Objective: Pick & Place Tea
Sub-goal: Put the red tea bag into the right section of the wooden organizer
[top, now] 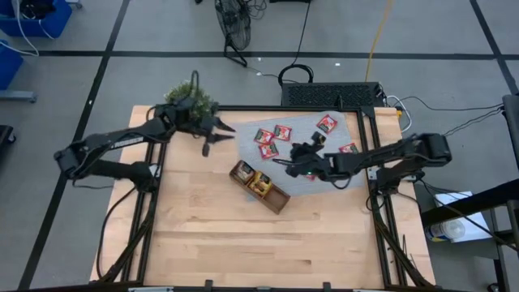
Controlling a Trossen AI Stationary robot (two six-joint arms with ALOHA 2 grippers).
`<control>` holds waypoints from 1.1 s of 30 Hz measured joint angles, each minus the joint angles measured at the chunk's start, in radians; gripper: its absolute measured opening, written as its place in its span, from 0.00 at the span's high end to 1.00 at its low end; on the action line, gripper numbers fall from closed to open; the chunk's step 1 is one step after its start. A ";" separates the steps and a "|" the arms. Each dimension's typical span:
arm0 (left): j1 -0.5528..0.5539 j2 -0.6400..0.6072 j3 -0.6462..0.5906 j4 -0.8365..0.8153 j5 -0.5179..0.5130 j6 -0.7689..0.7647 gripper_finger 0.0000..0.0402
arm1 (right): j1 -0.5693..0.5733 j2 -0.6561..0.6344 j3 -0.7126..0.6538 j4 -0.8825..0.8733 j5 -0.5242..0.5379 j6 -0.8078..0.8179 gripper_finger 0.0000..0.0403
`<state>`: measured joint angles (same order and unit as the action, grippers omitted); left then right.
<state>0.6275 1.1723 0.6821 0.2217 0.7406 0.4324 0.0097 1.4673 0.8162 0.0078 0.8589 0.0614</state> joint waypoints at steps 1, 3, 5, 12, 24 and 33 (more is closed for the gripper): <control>0.025 -0.017 -0.011 -0.012 -0.009 -0.007 0.77 | -0.008 -0.020 -0.037 0.033 -0.020 0.007 1.00; 0.067 -0.040 -0.034 -0.014 -0.044 -0.035 0.77 | -0.042 -0.056 -0.099 0.117 -0.100 0.005 0.99; 0.095 -0.050 -0.042 -0.008 -0.073 -0.048 0.77 | -0.102 -0.072 -0.123 0.150 -0.249 0.007 0.94; 0.127 -0.041 -0.046 -0.010 -0.132 -0.101 0.77 | -0.289 0.049 -0.066 0.266 -0.650 -0.176 0.61; 0.103 -0.041 -0.046 -0.009 -0.141 -0.104 0.77 | -0.374 0.447 0.328 -0.002 -0.804 -0.574 0.46; 0.099 -0.041 -0.046 -0.011 -0.142 -0.104 0.77 | -0.427 0.512 0.440 -0.063 -0.808 -0.614 0.47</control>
<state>0.7261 1.1309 0.6361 0.2111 0.5991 0.3286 -0.4174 1.9797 1.2559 -0.0548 0.0505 -0.5523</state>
